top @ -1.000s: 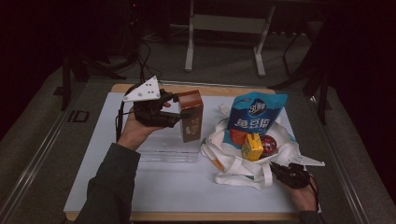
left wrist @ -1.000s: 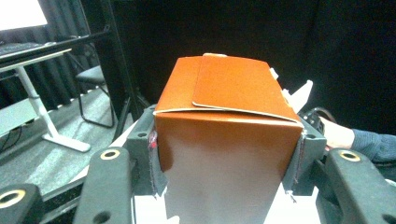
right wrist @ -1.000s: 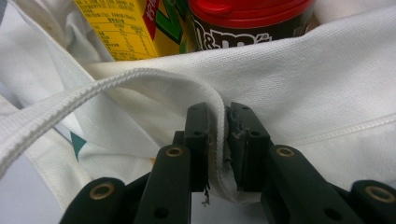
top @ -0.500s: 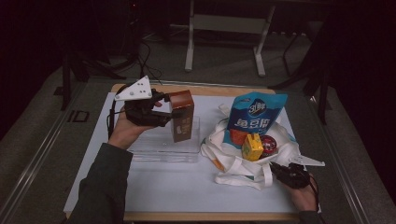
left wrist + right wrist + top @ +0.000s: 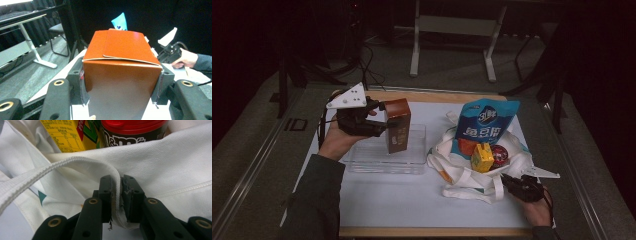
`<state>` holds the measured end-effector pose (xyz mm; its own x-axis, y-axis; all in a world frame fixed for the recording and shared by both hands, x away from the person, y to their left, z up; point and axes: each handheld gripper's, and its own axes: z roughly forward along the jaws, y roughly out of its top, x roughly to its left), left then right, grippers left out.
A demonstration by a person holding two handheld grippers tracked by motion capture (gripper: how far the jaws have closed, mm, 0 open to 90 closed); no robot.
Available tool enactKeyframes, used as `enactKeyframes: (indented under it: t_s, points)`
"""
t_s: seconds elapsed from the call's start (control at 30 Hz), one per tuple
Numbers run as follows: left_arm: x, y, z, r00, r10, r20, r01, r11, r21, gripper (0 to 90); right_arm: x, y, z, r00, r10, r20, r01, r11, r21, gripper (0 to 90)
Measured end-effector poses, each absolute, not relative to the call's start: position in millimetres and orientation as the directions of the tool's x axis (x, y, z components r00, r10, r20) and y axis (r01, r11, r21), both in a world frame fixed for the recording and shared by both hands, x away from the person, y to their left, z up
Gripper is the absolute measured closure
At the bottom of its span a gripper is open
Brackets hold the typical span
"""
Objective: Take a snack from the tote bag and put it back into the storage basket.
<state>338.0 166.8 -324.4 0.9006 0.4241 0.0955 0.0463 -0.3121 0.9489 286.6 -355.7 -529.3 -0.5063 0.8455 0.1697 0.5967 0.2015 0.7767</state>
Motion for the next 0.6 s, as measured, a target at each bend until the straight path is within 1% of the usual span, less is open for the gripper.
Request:
enactKeyframes:
  t_s: [0.13,0.6]
  points:
    - [338.8,173.7,-325.1,0.896,0.433,0.094,0.054,-0.316,0.947,43.1,286.6,-355.6,-529.4,-0.506,0.846,0.17,0.597,0.201,0.777,77.5]
    - [340.3,196.4,-327.8,0.874,0.472,0.114,0.094,-0.395,0.914,43.1,286.4,-355.6,-529.7,-0.505,0.846,0.171,0.596,0.198,0.778,77.5]
